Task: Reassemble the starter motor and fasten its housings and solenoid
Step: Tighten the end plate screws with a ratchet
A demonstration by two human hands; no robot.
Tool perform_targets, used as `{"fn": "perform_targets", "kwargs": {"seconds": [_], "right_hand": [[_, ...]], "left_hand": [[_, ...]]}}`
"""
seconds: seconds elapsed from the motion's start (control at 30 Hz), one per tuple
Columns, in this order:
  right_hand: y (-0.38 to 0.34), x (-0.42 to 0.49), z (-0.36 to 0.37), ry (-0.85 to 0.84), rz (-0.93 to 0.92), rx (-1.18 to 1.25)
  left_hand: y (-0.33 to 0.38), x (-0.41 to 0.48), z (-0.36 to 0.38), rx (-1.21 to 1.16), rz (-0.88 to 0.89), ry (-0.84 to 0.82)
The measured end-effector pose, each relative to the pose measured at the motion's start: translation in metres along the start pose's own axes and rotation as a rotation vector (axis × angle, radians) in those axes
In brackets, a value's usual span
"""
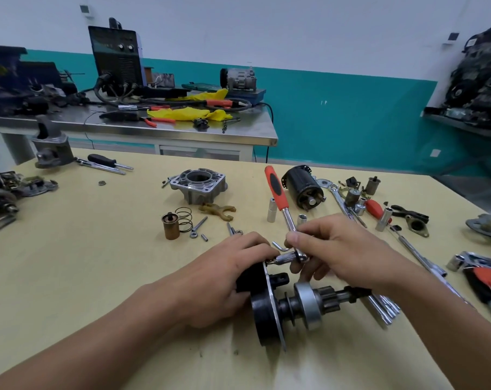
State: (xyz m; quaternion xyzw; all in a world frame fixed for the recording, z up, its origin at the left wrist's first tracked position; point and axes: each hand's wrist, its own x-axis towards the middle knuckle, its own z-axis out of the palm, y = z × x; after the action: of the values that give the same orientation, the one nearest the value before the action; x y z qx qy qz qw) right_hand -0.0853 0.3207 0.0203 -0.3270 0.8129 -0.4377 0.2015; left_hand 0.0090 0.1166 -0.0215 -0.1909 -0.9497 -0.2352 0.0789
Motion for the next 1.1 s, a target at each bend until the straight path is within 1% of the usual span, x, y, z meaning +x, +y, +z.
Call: {"fn": "perform_targets", "kwargs": {"seconds": [0.07, 0.1, 0.2, 0.27, 0.37, 0.4, 0.43, 0.53, 0.6, 0.7, 0.8, 0.9, 1.0, 1.1], "right_hand": [[0.000, 0.002, 0.002, 0.023, 0.092, 0.031], [0.000, 0.002, 0.003, 0.028, 0.110, 0.035], [-0.002, 0.000, 0.005, 0.032, 0.091, 0.006], [-0.002, -0.002, 0.002, 0.019, -0.050, -0.067], [-0.003, -0.007, -0.007, -0.063, -0.284, -0.050], [-0.003, -0.009, -0.008, -0.090, -0.320, -0.039], [-0.002, -0.009, -0.009, -0.098, -0.318, -0.029], [0.004, -0.007, -0.009, -0.046, -0.260, -0.007], [0.006, -0.004, -0.007, -0.012, -0.237, -0.079], [0.003, -0.002, 0.000, 0.064, -0.232, -0.143], [-0.002, 0.002, 0.006, 0.129, -0.164, -0.159], [-0.006, 0.006, 0.006, 0.117, -0.006, -0.118], [-0.011, 0.011, 0.005, 0.060, 0.151, -0.059], [-0.013, 0.014, 0.003, 0.037, 0.211, -0.003]], "left_hand": [[0.000, 0.000, 0.000, 0.005, -0.004, 0.001], [0.000, 0.000, 0.001, 0.007, -0.006, 0.001], [-0.001, 0.001, 0.002, 0.009, -0.007, -0.003], [-0.002, 0.001, 0.003, 0.002, -0.018, 0.011], [-0.003, 0.001, 0.003, -0.073, -0.074, 0.035], [-0.004, 0.002, 0.004, -0.087, -0.084, 0.034], [-0.004, 0.003, 0.005, -0.079, -0.090, 0.032], [-0.005, 0.004, 0.005, -0.045, -0.137, 0.036], [-0.005, 0.004, 0.005, -0.045, -0.161, 0.036], [-0.003, 0.002, 0.006, -0.026, -0.154, 0.036], [-0.001, 0.000, 0.007, 0.008, -0.126, 0.045], [0.000, -0.001, 0.008, 0.031, -0.106, 0.055], [-0.001, -0.002, 0.008, 0.038, -0.102, 0.054], [0.000, -0.002, 0.009, 0.048, -0.097, 0.070]]}}
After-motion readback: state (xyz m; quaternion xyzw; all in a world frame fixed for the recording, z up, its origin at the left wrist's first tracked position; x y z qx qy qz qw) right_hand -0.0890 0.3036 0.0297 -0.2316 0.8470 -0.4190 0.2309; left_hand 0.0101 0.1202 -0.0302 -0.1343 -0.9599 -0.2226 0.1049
